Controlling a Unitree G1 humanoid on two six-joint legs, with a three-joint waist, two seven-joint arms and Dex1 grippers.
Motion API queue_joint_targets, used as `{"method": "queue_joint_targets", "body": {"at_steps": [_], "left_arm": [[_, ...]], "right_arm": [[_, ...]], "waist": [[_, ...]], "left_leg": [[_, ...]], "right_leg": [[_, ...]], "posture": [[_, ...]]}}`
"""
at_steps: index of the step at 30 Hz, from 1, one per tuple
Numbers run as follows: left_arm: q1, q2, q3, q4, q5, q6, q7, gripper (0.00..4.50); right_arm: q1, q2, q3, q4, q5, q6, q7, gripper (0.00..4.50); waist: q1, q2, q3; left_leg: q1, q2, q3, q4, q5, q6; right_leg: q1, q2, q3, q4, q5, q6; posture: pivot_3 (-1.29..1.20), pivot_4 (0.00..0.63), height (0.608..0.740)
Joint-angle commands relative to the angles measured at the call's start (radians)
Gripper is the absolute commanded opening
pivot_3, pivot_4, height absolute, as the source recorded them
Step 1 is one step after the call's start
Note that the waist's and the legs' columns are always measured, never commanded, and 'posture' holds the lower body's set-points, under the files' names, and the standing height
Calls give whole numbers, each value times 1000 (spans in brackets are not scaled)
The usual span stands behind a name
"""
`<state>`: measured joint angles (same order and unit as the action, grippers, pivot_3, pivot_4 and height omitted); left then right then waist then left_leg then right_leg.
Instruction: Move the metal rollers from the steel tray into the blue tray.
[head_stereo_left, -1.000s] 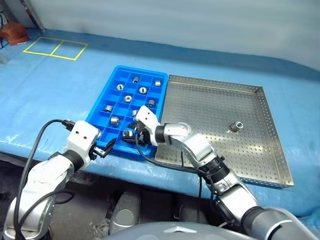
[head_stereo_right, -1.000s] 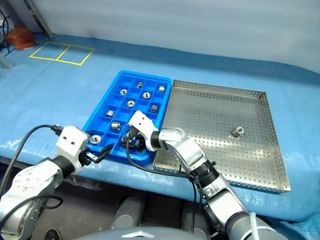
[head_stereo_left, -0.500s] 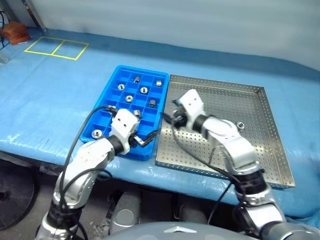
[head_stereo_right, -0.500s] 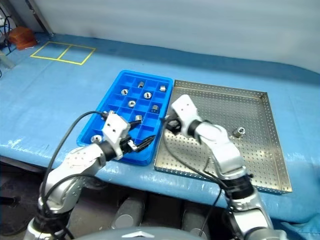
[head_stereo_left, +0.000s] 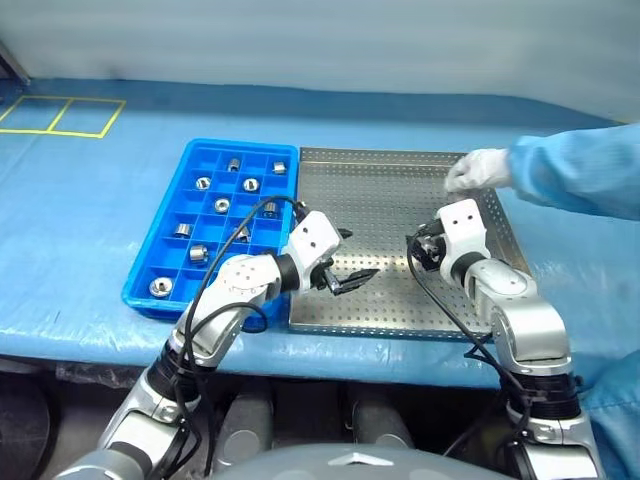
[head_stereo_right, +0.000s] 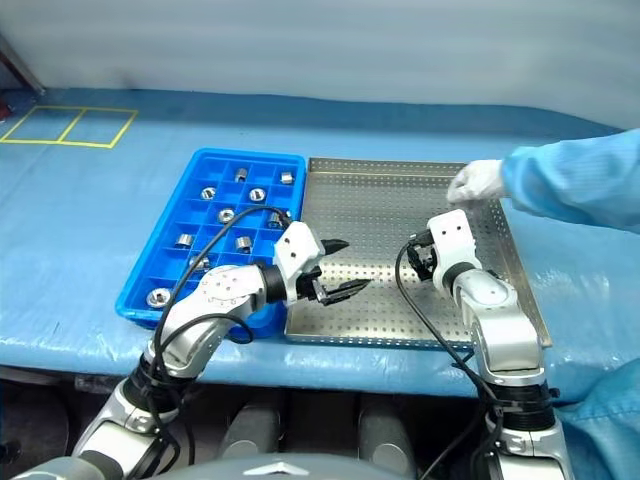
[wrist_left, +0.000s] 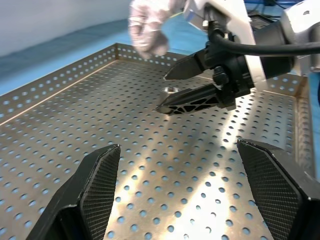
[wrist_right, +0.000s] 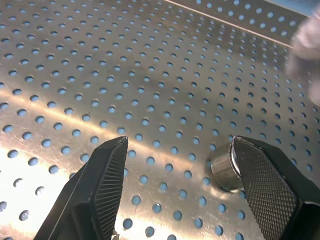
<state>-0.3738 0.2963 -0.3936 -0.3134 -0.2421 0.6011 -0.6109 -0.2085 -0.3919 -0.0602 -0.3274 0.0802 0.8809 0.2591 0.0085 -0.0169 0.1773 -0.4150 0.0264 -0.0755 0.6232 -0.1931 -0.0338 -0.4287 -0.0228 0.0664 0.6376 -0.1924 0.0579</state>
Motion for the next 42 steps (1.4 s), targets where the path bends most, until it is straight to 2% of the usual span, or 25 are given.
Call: {"method": "queue_joint_targets", "body": {"at_steps": [1,9,17,22,27,32,38,42], "left_arm": [[-7,-6,0,-16,6,-23,-9,4099],[39,6,10,-51,9,-4,7,4099],[65,30,46,-68,8,7,36,4099],[95,60,100,-82,3,15,55,4099],[122,87,168,-102,-5,26,76,4099],[143,108,201,-122,-5,36,85,4099],[155,104,199,-143,-6,43,96,4099],[157,100,196,-150,-6,47,100,4099]], "right_arm": [[-3,1,-41,11,-10,-35,-30,3538],[-32,0,-47,109,-25,-88,-57,3538],[-52,13,-31,122,-19,-96,-49,3538],[-48,29,-43,91,8,-87,-34,3538],[-33,41,-25,-11,101,-53,54,3538],[-19,55,58,-109,196,-4,146,3538],[13,59,172,-106,208,20,167,3538],[22,70,200,-68,200,20,151,3538]], "waist": [[-4,0,0],[-6,0,0],[-3,0,0],[-3,0,0],[-4,0,0],[-2,0,0],[13,0,0],[21,0,0]], "left_leg": [[0,0,0,1,0,0],[0,0,0,2,0,0],[0,0,0,3,0,1],[0,0,0,3,0,1],[0,0,0,3,0,1],[0,0,-1,2,0,1],[0,0,-1,3,0,1],[0,0,-1,3,0,1]], "right_leg": [[0,0,0,1,0,0],[0,0,1,2,1,1],[0,0,1,3,1,1],[0,0,1,3,1,1],[0,0,1,4,0,1],[0,0,1,3,0,1],[0,0,1,3,0,1],[0,0,1,3,0,1]], "posture": [[122,150,740],[152,150,740],[176,150,740],[169,150,740],[171,150,740],[191,150,740],[213,150,740],[218,150,740]]}}
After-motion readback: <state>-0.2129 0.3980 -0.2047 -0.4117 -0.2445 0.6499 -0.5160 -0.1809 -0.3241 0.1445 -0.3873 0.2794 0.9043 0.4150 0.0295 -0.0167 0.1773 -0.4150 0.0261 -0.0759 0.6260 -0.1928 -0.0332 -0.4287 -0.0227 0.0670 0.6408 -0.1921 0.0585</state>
